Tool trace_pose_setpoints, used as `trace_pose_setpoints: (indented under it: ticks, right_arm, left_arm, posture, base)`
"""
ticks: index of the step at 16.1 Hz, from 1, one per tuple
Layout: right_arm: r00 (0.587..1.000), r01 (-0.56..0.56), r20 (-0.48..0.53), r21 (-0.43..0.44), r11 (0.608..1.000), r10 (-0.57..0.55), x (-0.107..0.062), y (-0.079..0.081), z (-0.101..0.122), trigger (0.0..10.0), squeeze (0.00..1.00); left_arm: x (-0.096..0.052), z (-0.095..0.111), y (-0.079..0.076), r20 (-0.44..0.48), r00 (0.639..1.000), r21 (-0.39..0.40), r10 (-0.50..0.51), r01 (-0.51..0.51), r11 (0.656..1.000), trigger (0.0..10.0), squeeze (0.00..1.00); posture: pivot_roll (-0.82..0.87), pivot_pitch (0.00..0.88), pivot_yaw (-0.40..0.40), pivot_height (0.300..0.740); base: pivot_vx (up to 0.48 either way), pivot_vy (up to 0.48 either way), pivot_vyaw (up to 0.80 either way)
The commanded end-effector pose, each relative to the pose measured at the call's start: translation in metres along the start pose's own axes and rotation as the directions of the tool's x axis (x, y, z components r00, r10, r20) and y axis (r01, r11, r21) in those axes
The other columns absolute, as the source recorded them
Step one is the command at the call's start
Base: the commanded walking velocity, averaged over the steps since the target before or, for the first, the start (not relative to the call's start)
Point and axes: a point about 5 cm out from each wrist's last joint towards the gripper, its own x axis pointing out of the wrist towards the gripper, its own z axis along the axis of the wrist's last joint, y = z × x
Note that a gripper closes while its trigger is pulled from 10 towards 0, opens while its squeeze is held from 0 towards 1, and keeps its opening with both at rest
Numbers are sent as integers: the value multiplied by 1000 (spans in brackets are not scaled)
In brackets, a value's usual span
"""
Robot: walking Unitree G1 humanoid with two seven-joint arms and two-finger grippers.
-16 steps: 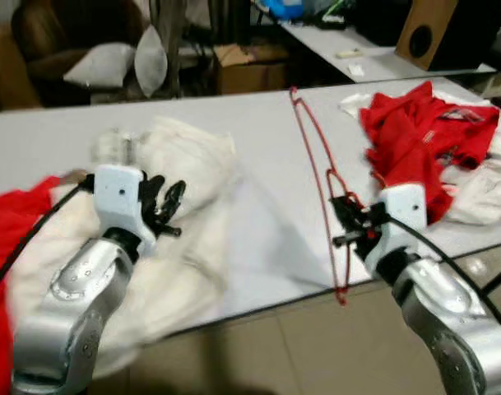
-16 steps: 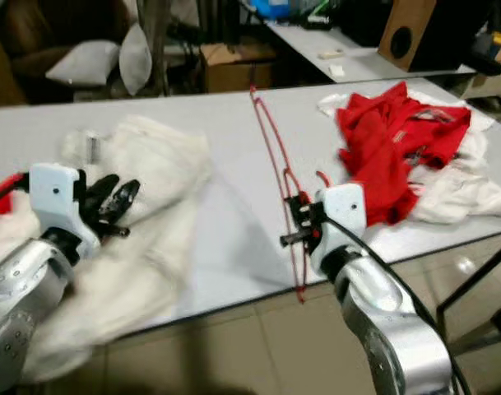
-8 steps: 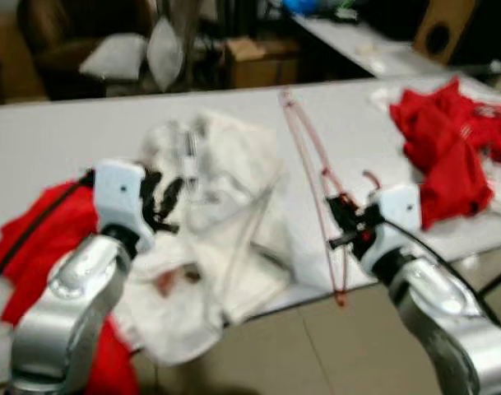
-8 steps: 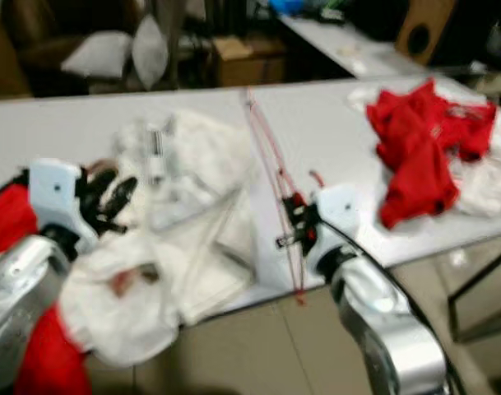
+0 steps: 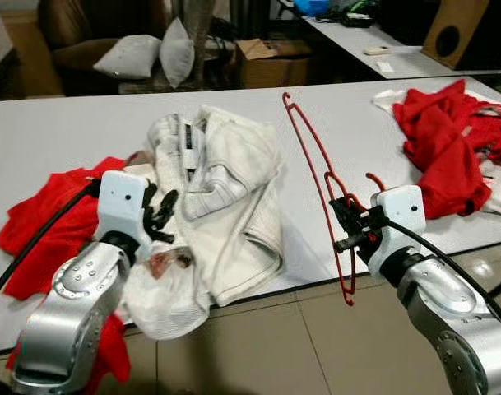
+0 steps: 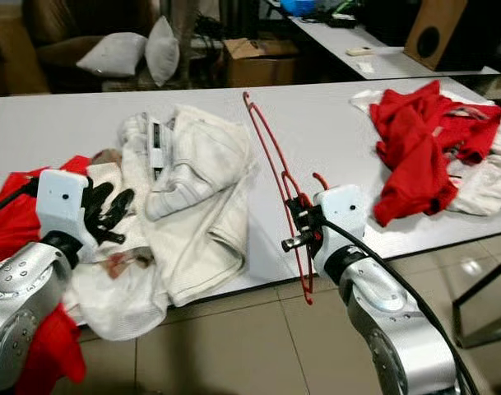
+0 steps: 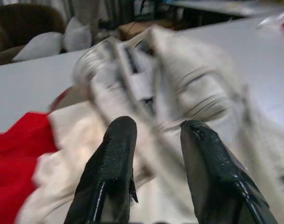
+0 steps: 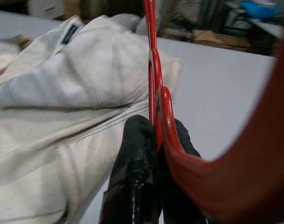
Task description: Hang hanger
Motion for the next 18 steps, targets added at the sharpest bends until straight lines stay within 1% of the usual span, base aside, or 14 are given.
trace_pose_setpoints:
  ticks: [1, 3, 4, 7, 8, 9, 10, 12, 13, 14, 15, 16, 17, 18]
  right_arm:
    - [1000, -13, 3, -20, 1000, 13, -3, -1, 0, 10000, 0]
    - [999, -41, -24, -36, 999, 40, -7, -4, -4, 10000, 0]
    - [999, -35, -31, -43, 998, 34, -9, -7, -6, 10000, 0]
    - [1000, -14, -19, -35, 999, 13, -8, -9, -5, 10000, 0]
    - [1000, -10, -19, -42, 999, 9, -8, -9, -5, 10000, 0]
    - [999, -19, -30, -57, 998, 17, -10, -12, -5, 10000, 0]
    - [997, -50, -56, -78, 996, 46, -15, -16, -8, 10000, 0]
    - [993, -92, -85, -96, 991, 84, -19, -20, -10, 10000, 0]
    - [987, -135, -108, -111, 985, 123, -21, -21, -11, 10000, 0]
    - [973, -202, -142, -135, 970, 183, -24, -21, -13, 10000, 0]
    - [959, -246, -176, -132, 960, 221, -25, -20, -16, 10000, 0]
    - [953, -265, -186, -135, 955, 238, -25, -19, -17, 10000, 0]
    - [928, -336, -219, -154, 929, 300, -28, -14, -20, 10000, 0]
    - [899, -407, -253, -174, 897, 359, -31, -9, -23, 10000, 0]
  left_arm:
    - [0, -3, 0, -24, 1000, 16, -6, 6, 1000, 10000, 0]
    - [0, -4, 0, -22, 1000, 14, -16, 17, 1000, 10000, 0]
    - [1, -5, -2, -18, 1000, -2, -23, 23, 1000, 10000, 0]
    - [5, -10, -5, -6, 999, -44, -32, 31, 999, 10000, 0]
    - [6, -15, -5, -15, 998, -70, -55, 54, 996, 10000, 0]
    - [5, -20, -4, -49, 995, -29, -85, 84, 996, 10000, 1000]
    - [0, -24, -4, -101, 981, 31, -163, 167, 986, 10000, 1000]
    - [-7, -29, -5, -156, 960, 76, -234, 248, 966, 10000, 1000]
    - [-11, -34, -5, -210, 936, 114, -284, 311, 943, 10000, 1000]
    - [-13, -43, -3, -287, 913, 183, -291, 350, 919, 10000, 1000]
    - [-12, -49, -1, -325, 904, 235, -279, 363, 902, 10000, 894]
    - [-12, -52, 0, -341, 898, 246, -278, 370, 896, 10000, 498]
    - [-12, -59, 2, -385, 887, 301, -254, 381, 874, 10000, 0]
    - [-10, -63, 7, -400, 893, 364, -205, 360, 859, 10000, 0]
  posture:
    - [71, 0, -30, 740]
    - [71, 0, -30, 740]
    - [68, 0, -29, 740]
    - [67, 0, -29, 740]
    - [51, 0, -25, 740]
    - [49, 0, -25, 740]
    - [48, 0, -27, 740]
    - [50, 0, -41, 740]
    - [58, 3, -51, 740]
    - [65, 8, -58, 740]
    - [69, 8, -60, 740]
    - [69, 8, -60, 740]
    - [72, 8, -51, 740]
    - [72, 8, -51, 740]
  base:
    - [0, 0, 0]
    - [0, 0, 0]
    - [0, 0, 0]
    - [0, 0, 0]
    - [0, 0, 0]
    - [0, 0, 0]
    - [0, 0, 0]
    - [0, 0, 0]
    - [0, 0, 0]
    - [0, 0, 0]
    - [0, 0, 0]
    - [0, 0, 0]
    - [0, 0, 0]
    - [0, 0, 0]
